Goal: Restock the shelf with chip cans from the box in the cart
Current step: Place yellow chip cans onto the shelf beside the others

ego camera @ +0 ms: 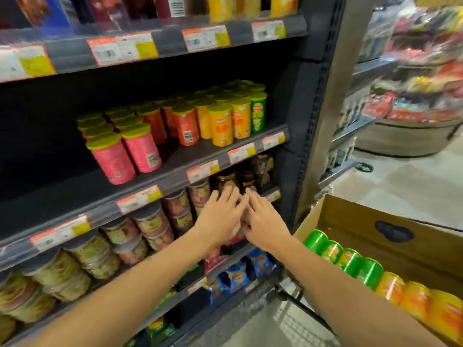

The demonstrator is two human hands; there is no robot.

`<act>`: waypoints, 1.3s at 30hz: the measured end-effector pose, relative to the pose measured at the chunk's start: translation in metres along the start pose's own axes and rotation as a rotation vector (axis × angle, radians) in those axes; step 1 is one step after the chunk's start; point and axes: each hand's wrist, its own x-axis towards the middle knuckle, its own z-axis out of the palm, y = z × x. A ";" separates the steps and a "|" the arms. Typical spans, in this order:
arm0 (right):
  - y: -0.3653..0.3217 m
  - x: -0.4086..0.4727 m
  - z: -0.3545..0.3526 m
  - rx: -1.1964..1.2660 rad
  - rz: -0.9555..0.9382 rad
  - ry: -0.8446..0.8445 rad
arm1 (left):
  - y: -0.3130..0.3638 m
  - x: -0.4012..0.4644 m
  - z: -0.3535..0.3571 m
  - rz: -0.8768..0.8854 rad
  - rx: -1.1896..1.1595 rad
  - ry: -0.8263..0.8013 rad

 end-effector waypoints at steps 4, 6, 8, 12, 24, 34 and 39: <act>0.063 -0.090 -0.001 0.057 0.187 0.021 | 0.087 0.047 -0.004 0.091 -0.050 -0.090; 0.090 -0.138 -0.007 0.082 0.291 0.034 | 0.132 0.069 -0.005 0.140 -0.081 -0.125; 0.114 -0.184 -0.013 0.100 0.393 0.043 | 0.178 0.086 -0.006 0.193 -0.125 -0.153; 0.156 -0.270 -0.017 0.118 0.577 0.019 | 0.262 0.108 0.002 0.371 -0.122 -0.174; 0.210 -0.405 -0.013 0.112 0.952 0.029 | 0.402 0.123 0.013 0.513 -0.217 -0.379; 0.263 -0.415 -0.001 0.192 1.209 0.010 | 0.464 0.181 0.049 0.653 -0.294 -0.402; 0.287 -0.414 0.007 0.274 1.481 0.015 | 0.503 0.198 0.073 0.637 -0.475 -0.546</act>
